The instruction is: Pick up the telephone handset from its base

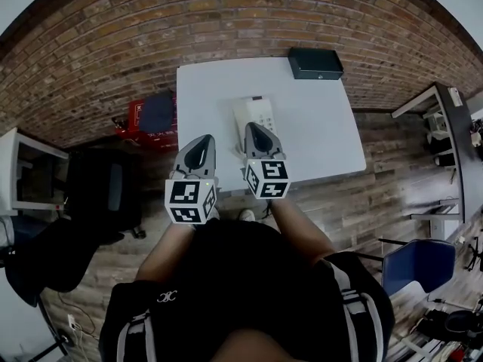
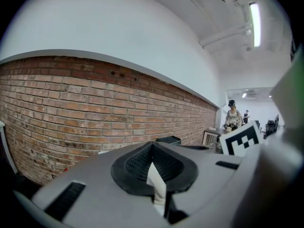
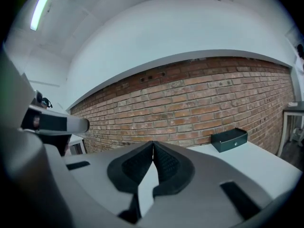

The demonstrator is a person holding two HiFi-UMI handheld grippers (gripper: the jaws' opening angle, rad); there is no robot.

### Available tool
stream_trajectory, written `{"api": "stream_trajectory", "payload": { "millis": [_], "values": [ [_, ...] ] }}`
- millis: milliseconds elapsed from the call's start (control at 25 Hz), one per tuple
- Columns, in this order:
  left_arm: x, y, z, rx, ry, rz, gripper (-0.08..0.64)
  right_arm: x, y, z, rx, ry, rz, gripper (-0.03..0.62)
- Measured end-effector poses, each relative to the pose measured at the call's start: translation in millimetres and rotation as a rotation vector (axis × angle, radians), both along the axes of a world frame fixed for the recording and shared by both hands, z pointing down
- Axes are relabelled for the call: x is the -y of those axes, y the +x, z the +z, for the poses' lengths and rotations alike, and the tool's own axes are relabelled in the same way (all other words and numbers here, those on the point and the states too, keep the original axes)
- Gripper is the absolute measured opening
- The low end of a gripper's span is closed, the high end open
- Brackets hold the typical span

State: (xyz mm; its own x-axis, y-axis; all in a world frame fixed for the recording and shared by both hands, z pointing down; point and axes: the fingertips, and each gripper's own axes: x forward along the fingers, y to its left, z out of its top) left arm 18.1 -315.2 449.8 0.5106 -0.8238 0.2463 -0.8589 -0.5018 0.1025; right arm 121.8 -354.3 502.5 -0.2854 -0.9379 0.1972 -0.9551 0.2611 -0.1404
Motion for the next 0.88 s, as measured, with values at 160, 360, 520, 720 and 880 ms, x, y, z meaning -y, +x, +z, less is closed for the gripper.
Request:
{"api": "stream_trajectory", "payload": {
  "millis": [160, 360, 520, 720, 880],
  "values": [
    [9.7, -13.5, -0.2, 0.006, -0.001, -0.016, 0.002, 17.9, -4.7, 22.2, -0.018, -0.048, 0.025, 0.0],
    [17.6, -28.4, 3.1, 0.004, -0.013, -0.051, 0.001, 35.7, -11.4, 54.8, -0.03, -0.149, -0.003, 0.073],
    [22.0, -37.2, 11.1, 0.004, -0.036, -0.068, 0.001, 48.7, -10.3, 81.2, -0.09, -0.219, 0.015, 0.097],
    [27.7, -48.0, 13.7, 0.009, -0.042, -0.09, 0.002, 64.2, -10.5, 110.6, -0.167, -0.293, 0.018, 0.119],
    [31.0, -56.8, 15.5, 0.008, -0.047, -0.113, 0.002, 74.3, -11.4, 130.0, -0.203, -0.346, 0.014, 0.148]
  ]
}}
